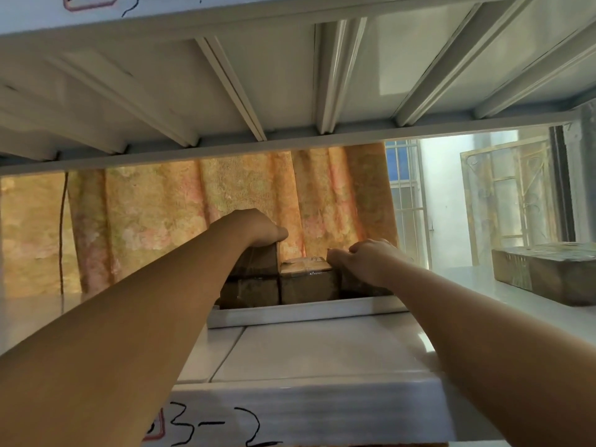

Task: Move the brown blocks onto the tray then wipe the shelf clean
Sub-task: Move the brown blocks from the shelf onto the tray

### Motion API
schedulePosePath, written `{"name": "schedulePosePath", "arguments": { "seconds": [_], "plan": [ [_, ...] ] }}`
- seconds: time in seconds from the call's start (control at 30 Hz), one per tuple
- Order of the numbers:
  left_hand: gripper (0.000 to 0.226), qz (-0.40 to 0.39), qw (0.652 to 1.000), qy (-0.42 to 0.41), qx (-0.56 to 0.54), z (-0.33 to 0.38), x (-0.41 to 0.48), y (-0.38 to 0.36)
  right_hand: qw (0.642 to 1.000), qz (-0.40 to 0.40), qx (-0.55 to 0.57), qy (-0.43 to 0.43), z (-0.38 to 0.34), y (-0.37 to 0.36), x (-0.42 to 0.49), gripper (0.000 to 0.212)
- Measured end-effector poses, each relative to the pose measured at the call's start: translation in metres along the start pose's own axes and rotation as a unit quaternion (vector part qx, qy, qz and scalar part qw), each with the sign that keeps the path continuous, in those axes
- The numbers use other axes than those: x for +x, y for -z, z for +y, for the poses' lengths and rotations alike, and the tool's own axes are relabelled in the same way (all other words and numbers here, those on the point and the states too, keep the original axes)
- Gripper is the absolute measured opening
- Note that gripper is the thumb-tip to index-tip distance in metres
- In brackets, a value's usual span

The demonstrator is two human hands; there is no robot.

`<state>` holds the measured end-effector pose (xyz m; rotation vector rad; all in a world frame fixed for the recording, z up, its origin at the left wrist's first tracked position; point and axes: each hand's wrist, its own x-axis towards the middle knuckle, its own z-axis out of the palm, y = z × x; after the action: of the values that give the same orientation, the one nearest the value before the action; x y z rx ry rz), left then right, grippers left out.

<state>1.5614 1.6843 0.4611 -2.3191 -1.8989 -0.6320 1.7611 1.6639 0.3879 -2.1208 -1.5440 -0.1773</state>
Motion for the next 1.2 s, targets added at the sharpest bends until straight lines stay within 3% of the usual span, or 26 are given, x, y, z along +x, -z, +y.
{"name": "schedulePosePath", "arguments": {
  "seconds": [0.13, 0.3, 0.53, 0.67, 0.93, 1.2],
  "plan": [
    [0.072, 0.003, 1.0, 0.002, 0.014, 0.0, -0.002, 0.0, 1.0, 0.018, 0.011, 0.005, -0.002, 0.002, -0.005, 0.083],
    [0.075, 0.002, 0.999, 0.001, 0.033, 0.001, -0.001, -0.001, 0.999, -0.018, -0.022, 0.029, -0.005, 0.002, -0.011, 0.116],
    [0.073, 0.004, 0.999, -0.005, 0.046, 0.001, -0.002, -0.002, 0.999, -0.015, -0.023, 0.026, -0.005, 0.002, -0.009, 0.081],
    [0.069, 0.022, 0.998, -0.004, 0.053, 0.001, -0.004, -0.006, 0.999, 0.021, -0.016, 0.02, -0.006, 0.007, -0.012, 0.073],
    [0.054, 0.116, 0.991, 0.003, 0.064, 0.001, -0.01, -0.023, 1.0, -0.006, 0.003, 0.005, -0.003, 0.015, -0.009, 0.076],
    [0.054, 0.141, 0.988, -0.021, 0.056, -0.004, -0.018, -0.026, 0.997, -0.063, 0.033, 0.037, -0.01, 0.02, -0.018, 0.048]
  ]
}}
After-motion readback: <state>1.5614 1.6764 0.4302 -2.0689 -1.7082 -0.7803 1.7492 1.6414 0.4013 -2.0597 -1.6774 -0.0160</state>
